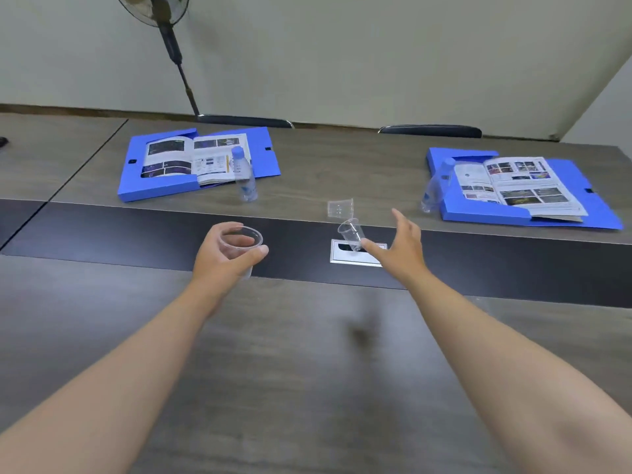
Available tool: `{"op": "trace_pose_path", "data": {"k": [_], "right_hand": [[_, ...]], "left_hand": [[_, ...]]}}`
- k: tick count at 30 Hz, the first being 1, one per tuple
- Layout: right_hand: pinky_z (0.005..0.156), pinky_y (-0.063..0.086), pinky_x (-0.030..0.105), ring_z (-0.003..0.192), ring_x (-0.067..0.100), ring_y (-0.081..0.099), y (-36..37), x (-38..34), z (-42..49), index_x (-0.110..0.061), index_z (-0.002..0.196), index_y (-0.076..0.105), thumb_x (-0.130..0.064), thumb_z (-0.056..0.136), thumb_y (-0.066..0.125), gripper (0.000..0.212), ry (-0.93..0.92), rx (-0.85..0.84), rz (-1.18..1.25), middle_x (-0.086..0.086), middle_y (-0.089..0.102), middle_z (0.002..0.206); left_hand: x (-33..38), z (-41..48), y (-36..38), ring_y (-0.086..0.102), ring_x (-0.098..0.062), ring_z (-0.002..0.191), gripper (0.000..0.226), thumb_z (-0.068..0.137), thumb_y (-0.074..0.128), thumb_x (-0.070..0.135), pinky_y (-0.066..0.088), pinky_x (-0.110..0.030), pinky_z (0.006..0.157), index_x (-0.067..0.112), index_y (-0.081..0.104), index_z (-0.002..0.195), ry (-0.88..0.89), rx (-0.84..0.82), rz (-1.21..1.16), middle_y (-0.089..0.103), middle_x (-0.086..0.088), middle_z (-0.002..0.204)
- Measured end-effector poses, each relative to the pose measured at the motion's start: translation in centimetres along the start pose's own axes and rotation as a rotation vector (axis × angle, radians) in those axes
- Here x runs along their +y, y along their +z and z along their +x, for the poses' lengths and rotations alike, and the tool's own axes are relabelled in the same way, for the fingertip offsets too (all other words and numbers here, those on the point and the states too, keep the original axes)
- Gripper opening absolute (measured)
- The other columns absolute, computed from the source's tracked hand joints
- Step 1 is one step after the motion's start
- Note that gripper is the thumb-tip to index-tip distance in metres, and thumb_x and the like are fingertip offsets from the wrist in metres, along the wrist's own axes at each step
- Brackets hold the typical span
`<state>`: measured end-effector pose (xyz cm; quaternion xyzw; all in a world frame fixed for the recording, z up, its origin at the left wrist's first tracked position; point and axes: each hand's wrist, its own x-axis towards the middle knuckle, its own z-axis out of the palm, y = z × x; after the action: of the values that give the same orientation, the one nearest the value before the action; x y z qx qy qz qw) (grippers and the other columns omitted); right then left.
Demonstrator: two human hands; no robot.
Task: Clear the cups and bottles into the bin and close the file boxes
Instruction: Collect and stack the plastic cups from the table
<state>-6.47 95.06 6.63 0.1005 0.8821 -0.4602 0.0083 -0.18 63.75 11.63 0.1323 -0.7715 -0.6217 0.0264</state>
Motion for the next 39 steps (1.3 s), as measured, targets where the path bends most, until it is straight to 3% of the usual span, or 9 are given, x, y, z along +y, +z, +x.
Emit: {"op": "trace_pose_path", "data": {"k": [5, 15, 18, 22, 26, 29, 31, 35, 39], "right_hand": [[0.098, 0.040, 0.034, 0.139, 0.028, 0.040, 2.7, 3.7, 7.7, -0.039, 0.157, 0.021, -0.050, 0.079, 0.078, 0.097, 0.037, -0.099, -0.132, 0.002, 0.022, 0.158], [0.106, 0.040, 0.047, 0.149, 0.034, 0.024, 9.5, 5.5, 14.6, -0.048, 0.153, 0.026, -0.042, 0.085, 0.073, 0.083, -0.029, -0.279, -0.404, 0.011, 0.018, 0.163], [0.102, 0.046, 0.047, 0.140, 0.036, 0.035, 10.7, 6.3, 15.0, -0.043, 0.144, 0.039, -0.034, 0.086, 0.072, 0.067, -0.021, -0.260, -0.418, 0.011, 0.035, 0.151], [0.083, 0.050, 0.040, 0.110, 0.037, 0.055, 11.2, 6.5, 13.6, -0.028, 0.118, 0.051, -0.026, 0.090, 0.063, 0.031, -0.014, -0.189, -0.433, 0.010, 0.049, 0.125], [0.073, 0.041, 0.033, 0.086, 0.032, 0.056, 10.8, 5.3, 10.5, -0.015, 0.108, 0.049, -0.026, 0.088, 0.069, 0.031, 0.086, -0.069, -0.222, 0.012, 0.052, 0.119], [0.069, 0.041, 0.027, 0.094, 0.025, 0.059, 10.2, 2.7, 7.0, -0.014, 0.096, 0.046, -0.025, 0.083, 0.075, 0.033, 0.106, -0.007, 0.057, 0.010, 0.055, 0.118], [0.077, 0.044, 0.028, 0.108, 0.022, 0.061, 9.6, 0.5, 4.4, -0.015, 0.095, 0.046, -0.026, 0.083, 0.076, 0.034, 0.099, 0.019, 0.249, 0.004, 0.058, 0.122], [0.080, 0.050, 0.021, 0.101, 0.002, 0.065, 8.0, -3.8, -0.8, -0.034, 0.123, 0.048, -0.026, 0.088, 0.076, 0.045, -0.022, 0.021, 0.563, -0.009, 0.050, 0.122], [0.085, 0.047, 0.005, 0.104, -0.019, 0.055, 8.0, -5.3, -4.5, -0.046, 0.145, 0.042, -0.025, 0.095, 0.068, 0.060, -0.170, -0.060, 0.510, -0.007, 0.036, 0.127]], "left_hand": [[-3.3, 3.0, 3.4, 0.073, -0.003, 0.092, 0.061, 0.067, 0.087, 0.036, 0.050, -0.024, 0.074, 0.032, 0.060, 0.121, -0.080, 0.050, -0.002, 0.075, 0.005, 0.111], [-8.7, 4.7, 5.9, 0.072, -0.001, 0.093, 0.064, 0.062, 0.085, 0.037, 0.049, -0.024, 0.074, 0.033, 0.060, 0.121, -0.175, 0.057, 0.008, 0.074, 0.005, 0.111], [-9.2, 4.7, 6.0, 0.072, -0.003, 0.094, 0.064, 0.061, 0.085, 0.037, 0.050, -0.025, 0.075, 0.034, 0.060, 0.120, -0.182, 0.051, 0.012, 0.074, 0.003, 0.112], [-8.9, 4.9, 5.9, 0.070, 0.006, 0.087, 0.064, 0.068, 0.091, 0.027, 0.049, -0.024, 0.072, 0.033, 0.058, 0.123, -0.162, 0.020, 0.030, 0.072, 0.002, 0.114], [-8.1, 4.5, 5.6, 0.069, 0.007, 0.087, 0.073, 0.069, 0.092, 0.031, 0.050, -0.023, 0.076, 0.031, 0.053, 0.131, -0.119, -0.032, 0.095, 0.070, 0.002, 0.115], [-7.1, 4.0, 5.4, 0.066, 0.001, 0.093, 0.081, 0.069, 0.092, 0.038, 0.047, -0.015, 0.074, 0.035, 0.048, 0.137, -0.090, -0.085, 0.163, 0.066, 0.004, 0.115], [-6.6, 3.6, 5.3, 0.065, -0.008, 0.102, 0.084, 0.068, 0.091, 0.044, 0.047, -0.018, 0.079, 0.036, 0.046, 0.138, -0.066, -0.112, 0.219, 0.064, 0.004, 0.115], [-5.6, 2.6, 5.6, 0.061, -0.006, 0.097, 0.088, 0.069, 0.091, 0.046, 0.044, -0.019, 0.079, 0.029, 0.043, 0.142, 0.051, -0.139, 0.446, 0.059, 0.009, 0.112], [-4.4, 1.5, 6.6, 0.059, 0.001, 0.094, 0.092, 0.067, 0.088, 0.052, 0.040, -0.013, 0.073, 0.031, 0.041, 0.143, 0.114, -0.183, 0.556, 0.059, 0.014, 0.118]]}}
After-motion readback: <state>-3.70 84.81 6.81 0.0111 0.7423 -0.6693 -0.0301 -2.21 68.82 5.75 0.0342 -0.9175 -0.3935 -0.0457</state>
